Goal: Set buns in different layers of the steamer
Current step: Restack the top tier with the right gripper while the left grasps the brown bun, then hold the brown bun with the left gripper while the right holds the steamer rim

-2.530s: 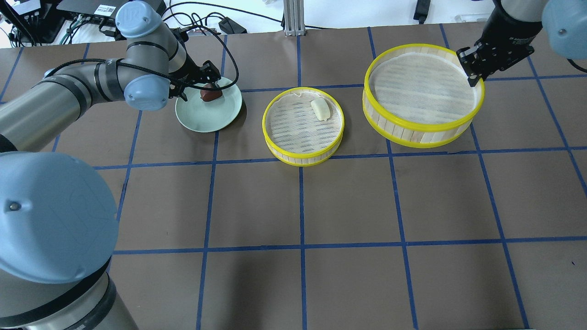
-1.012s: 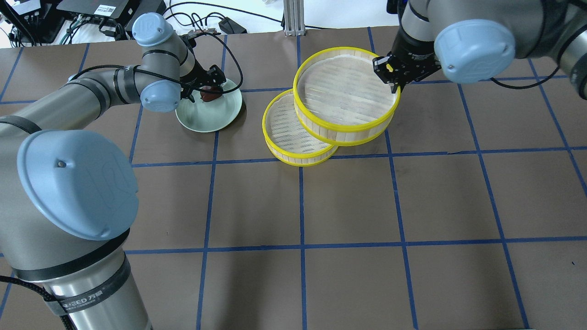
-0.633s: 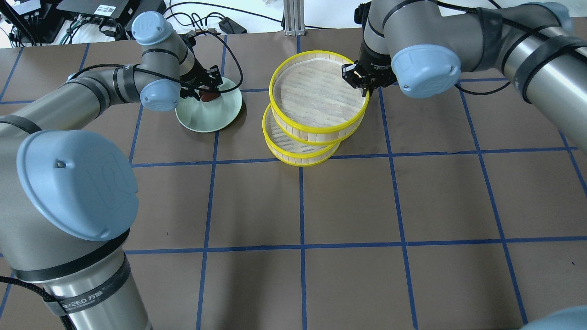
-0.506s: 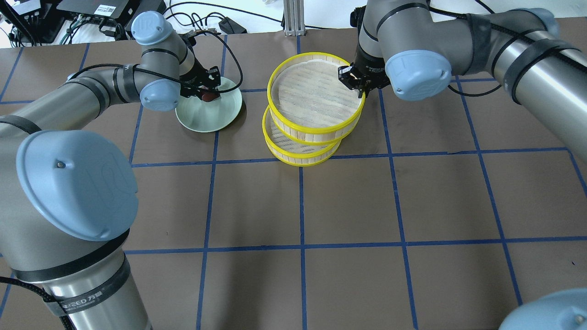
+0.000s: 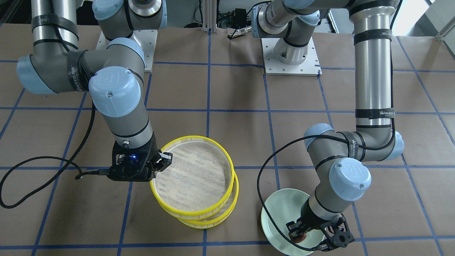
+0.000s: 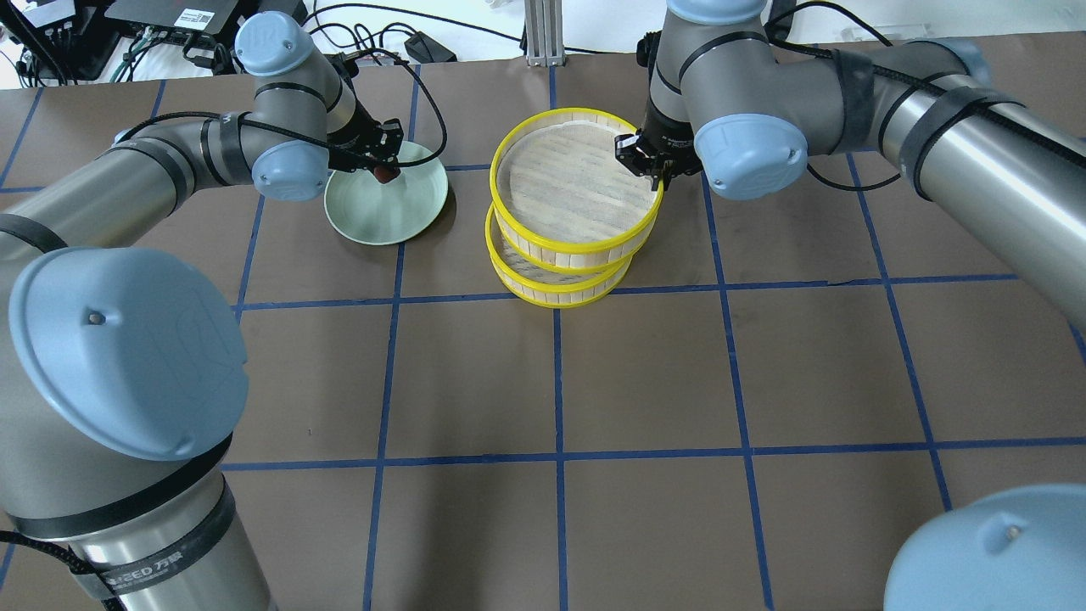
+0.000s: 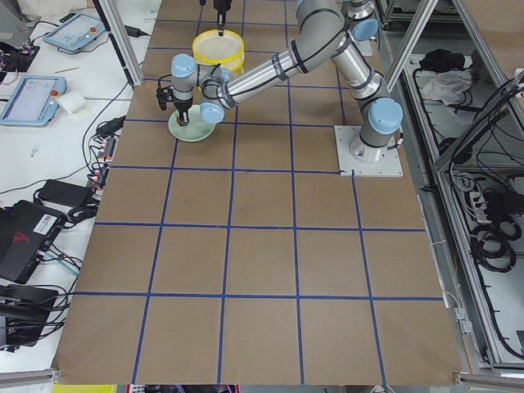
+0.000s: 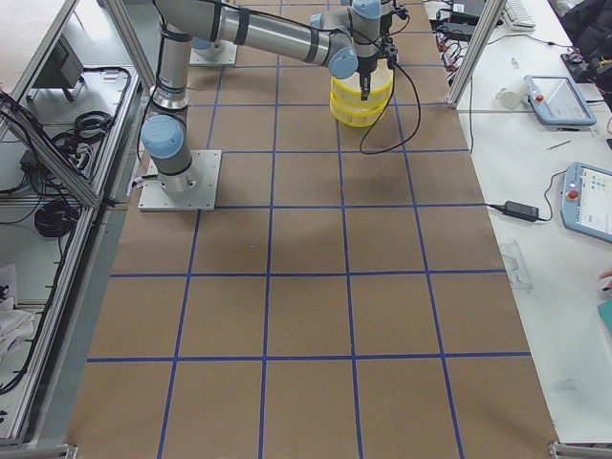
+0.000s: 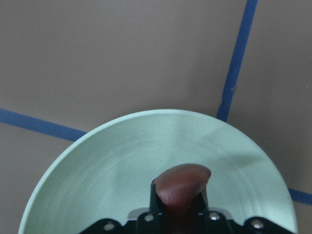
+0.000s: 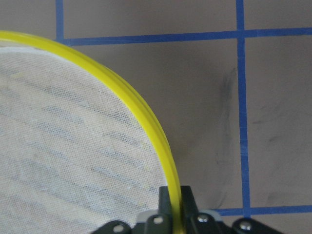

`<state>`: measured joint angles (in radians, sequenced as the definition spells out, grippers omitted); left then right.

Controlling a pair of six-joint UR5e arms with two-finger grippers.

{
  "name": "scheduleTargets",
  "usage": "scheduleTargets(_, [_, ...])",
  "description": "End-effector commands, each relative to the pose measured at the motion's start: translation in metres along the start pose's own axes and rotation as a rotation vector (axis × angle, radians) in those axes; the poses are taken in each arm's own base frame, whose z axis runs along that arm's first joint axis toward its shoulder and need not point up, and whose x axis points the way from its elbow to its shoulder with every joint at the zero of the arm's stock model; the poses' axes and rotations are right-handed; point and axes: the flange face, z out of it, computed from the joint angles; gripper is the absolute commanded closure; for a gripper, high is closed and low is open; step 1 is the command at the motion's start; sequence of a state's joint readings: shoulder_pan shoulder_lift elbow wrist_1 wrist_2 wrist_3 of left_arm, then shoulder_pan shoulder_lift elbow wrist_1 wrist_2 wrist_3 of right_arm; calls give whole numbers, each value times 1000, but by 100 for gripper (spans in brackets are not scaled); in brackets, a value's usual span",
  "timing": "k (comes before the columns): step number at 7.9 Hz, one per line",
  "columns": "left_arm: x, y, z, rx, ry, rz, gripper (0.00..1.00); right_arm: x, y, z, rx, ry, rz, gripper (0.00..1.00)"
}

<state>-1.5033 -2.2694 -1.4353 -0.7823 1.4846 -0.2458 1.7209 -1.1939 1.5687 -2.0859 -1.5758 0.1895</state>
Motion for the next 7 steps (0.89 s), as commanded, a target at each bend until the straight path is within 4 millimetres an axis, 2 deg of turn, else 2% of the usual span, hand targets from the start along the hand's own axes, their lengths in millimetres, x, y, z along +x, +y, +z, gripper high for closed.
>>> scheduleTargets(1, [1,4,-29,-11,-12,4,94,-18,6,15,-7,-1,18,100])
scheduleTargets(4, [2,9,-59,-35,-18,2,95,-23,9,26,-4,-3,19,100])
scheduleTargets(7, [4,11,-68,-31,-17,4,95,-24,7,36,-3,-4,19,100])
